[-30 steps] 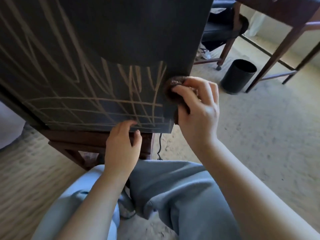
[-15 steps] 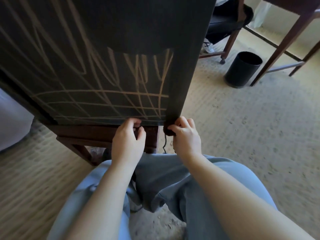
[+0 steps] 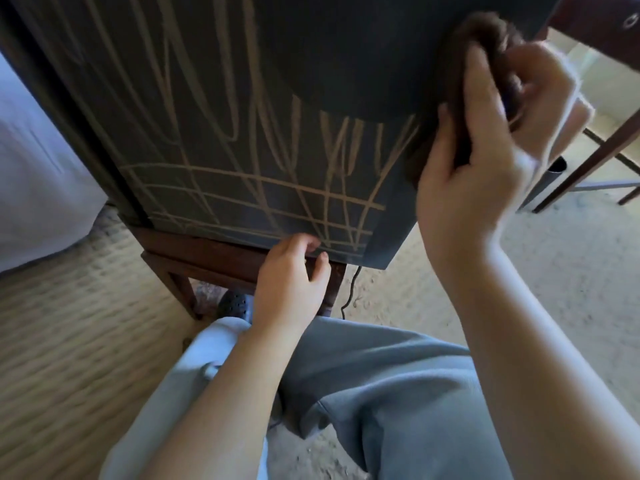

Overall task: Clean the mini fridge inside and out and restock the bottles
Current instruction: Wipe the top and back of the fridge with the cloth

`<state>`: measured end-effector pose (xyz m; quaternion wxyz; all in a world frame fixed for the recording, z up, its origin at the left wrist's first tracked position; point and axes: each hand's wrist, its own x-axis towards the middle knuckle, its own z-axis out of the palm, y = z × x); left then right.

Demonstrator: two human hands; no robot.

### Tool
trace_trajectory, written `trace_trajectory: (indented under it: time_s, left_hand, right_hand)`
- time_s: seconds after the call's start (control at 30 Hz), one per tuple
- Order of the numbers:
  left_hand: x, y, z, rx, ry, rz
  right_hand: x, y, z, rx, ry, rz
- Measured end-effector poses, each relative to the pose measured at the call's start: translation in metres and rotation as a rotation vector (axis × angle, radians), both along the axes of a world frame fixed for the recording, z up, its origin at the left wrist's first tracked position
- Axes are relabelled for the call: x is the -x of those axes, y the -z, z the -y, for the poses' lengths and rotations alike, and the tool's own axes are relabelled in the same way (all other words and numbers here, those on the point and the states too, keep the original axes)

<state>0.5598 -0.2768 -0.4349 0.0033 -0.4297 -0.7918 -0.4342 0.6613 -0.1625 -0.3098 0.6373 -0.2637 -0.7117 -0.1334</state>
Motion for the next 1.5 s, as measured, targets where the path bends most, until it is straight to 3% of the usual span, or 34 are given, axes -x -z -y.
trace_trajectory:
  time_s: [0.17, 0.33, 0.7, 0.83, 1.0, 1.1, 1.27, 1.43, 1.5]
  left_hand:
    - [0.003, 0.002, 0.000, 0.034, 0.008, -0.043]
    - [0.008, 0.008, 0.005, 0.079, 0.003, 0.033]
    - [0.018, 0.012, 0.013, 0.081, -0.009, 0.045]
    - [0.022, 0.009, 0.014, 0.021, -0.022, 0.024]
    - [0.022, 0.009, 0.016, -0.013, -0.087, 0.031]
    - [0.023, 0.007, 0.020, -0.001, -0.092, 0.059]
    - [0.025, 0.003, 0.021, 0.051, -0.124, 0.114]
    - [0.026, 0.007, 0.024, 0.046, -0.113, 0.078]
    - [0.027, 0.008, 0.023, 0.045, -0.110, 0.081]
  right_hand:
    - [-0.006, 0.045, -0.001, 0.048, -0.043, 0.103]
    - [-0.017, 0.100, 0.005, 0.160, -0.115, 0.202]
    - [-0.019, 0.163, 0.012, 0.392, -0.058, 0.743]
    - [-0.018, 0.124, 0.018, 0.365, -0.105, 0.563]
    - [-0.002, 0.008, 0.019, 0.183, -0.113, 0.218]
    - [0.008, -0.025, 0.019, 0.161, -0.089, 0.169]
    - [0.012, 0.043, 0.028, 0.160, -0.065, 0.374]
    - [0.007, 0.152, 0.034, 0.457, -0.021, 0.771]
    - [0.007, 0.169, 0.036, 0.517, -0.004, 0.842]
